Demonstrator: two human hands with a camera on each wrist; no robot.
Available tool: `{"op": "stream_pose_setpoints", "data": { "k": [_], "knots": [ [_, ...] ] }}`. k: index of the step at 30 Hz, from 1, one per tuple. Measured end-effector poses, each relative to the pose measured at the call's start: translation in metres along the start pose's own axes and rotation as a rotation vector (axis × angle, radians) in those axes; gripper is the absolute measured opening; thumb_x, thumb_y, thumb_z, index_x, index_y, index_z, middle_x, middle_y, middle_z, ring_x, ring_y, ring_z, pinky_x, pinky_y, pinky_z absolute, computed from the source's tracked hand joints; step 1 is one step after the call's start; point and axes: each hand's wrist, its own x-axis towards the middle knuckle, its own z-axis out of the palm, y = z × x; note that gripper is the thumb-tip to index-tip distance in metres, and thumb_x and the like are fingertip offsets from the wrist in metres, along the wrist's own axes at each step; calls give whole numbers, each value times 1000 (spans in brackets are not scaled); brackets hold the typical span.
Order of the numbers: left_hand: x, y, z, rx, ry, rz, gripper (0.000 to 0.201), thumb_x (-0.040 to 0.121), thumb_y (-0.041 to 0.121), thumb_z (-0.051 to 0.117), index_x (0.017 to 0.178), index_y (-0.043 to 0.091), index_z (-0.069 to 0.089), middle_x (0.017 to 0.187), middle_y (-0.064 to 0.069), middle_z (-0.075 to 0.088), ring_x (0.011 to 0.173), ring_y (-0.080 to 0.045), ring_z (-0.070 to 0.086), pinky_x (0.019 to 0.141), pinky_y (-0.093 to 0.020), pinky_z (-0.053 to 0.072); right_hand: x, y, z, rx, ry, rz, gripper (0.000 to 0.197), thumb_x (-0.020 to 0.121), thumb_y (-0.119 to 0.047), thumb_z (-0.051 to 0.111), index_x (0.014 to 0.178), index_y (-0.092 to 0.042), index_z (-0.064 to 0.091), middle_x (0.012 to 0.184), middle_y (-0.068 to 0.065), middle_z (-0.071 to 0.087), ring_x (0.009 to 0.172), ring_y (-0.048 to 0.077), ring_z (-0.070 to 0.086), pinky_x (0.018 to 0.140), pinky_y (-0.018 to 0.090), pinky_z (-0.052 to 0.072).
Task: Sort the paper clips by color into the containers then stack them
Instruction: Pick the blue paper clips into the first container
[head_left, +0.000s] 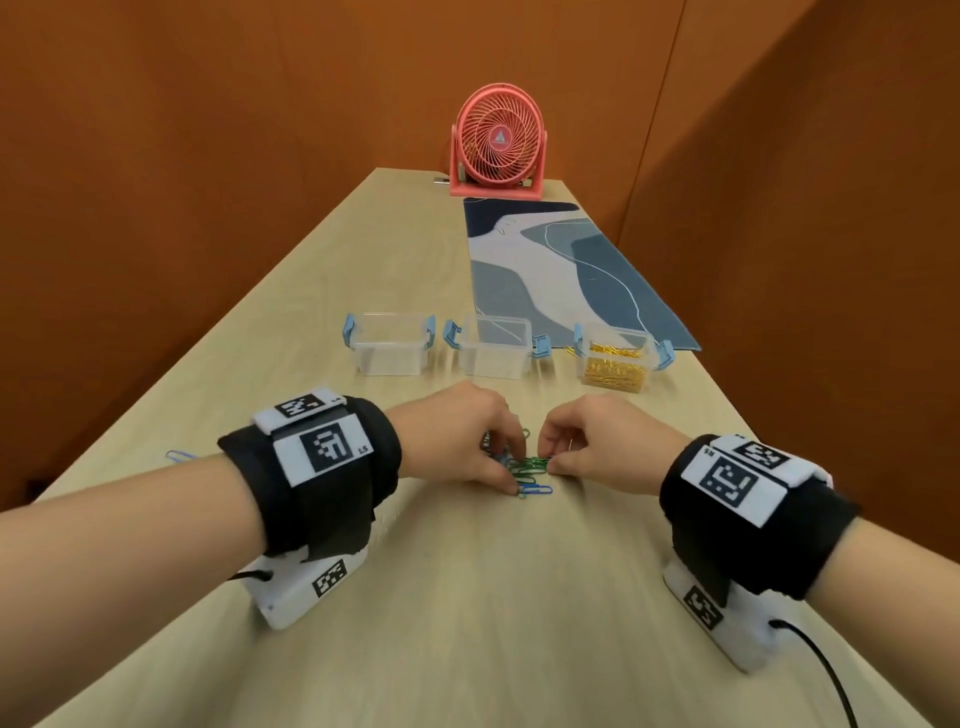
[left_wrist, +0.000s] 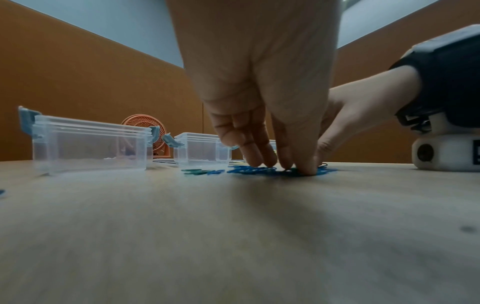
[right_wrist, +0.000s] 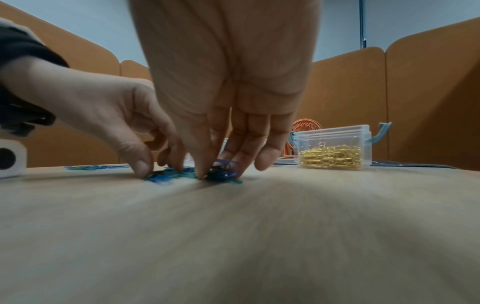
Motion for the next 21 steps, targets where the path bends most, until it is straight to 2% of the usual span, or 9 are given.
{"op": "stream_pose_setpoints", "data": {
  "k": [2,4,7,10,14,16,18,21],
  "knots": [
    [-1,-2,1,-32,16,-14,18,81,29,68,95,18,71,77,11,53,66,2,46,59,-4,32,0,1,0,-1,22,-7,14,83,-10,63,94,-16,69,85,-2,64,64,-1,49,57,6,34],
    [-1,-3,2,-39,16,-21,14,83,23,65,92,14,71,80,6,59,66,-3,48,60,-6,33,0,1,0,17,56,-6,16,84,-8,61,96,-15,70,84,-3,64,67,2,52,59,4,35],
    [0,-4,3,-25,29,-52,14,87,19,57,93,14,68,89,1,65,72,-8,49,67,-17,38,-2,1,-1,49,131,-4,21,86,-5,56,98,-14,70,84,-2,64,75,8,54,61,6,36],
    [1,-5,4,-51,93,-83,17,89,17,51,97,15,66,93,2,65,76,-10,50,72,-20,40,-3,1,0,55,168,6,26,88,-3,50,102,-14,69,85,-1,62,80,10,54,59,10,37],
    [5,-5,5,-21,89,-55,20,91,25,53,103,20,67,89,5,54,78,-9,46,72,-19,35,-4,2,2,96,161,25,28,90,-2,47,104,-13,68,84,-1,60,78,11,53,61,5,36],
    [11,-4,5,1,42,-43,20,89,29,57,104,21,69,89,4,54,78,-9,46,73,-20,37,-4,2,2,100,155,37,28,90,-3,46,104,-15,67,86,-1,60,77,10,52,61,7,38],
    [16,-2,5,-5,23,-48,18,87,27,60,101,19,70,86,4,57,74,-8,48,70,-19,38,-5,1,2,110,135,52,27,90,-4,46,104,-16,67,88,0,63,79,11,56,65,14,42],
    [17,-1,5,-72,19,-71,14,85,21,62,95,15,71,83,4,61,69,-5,49,62,-15,37,-5,1,2,225,137,72,25,88,-2,50,99,-17,67,71,-6,64,70,8,59,63,14,44]
  ]
}}
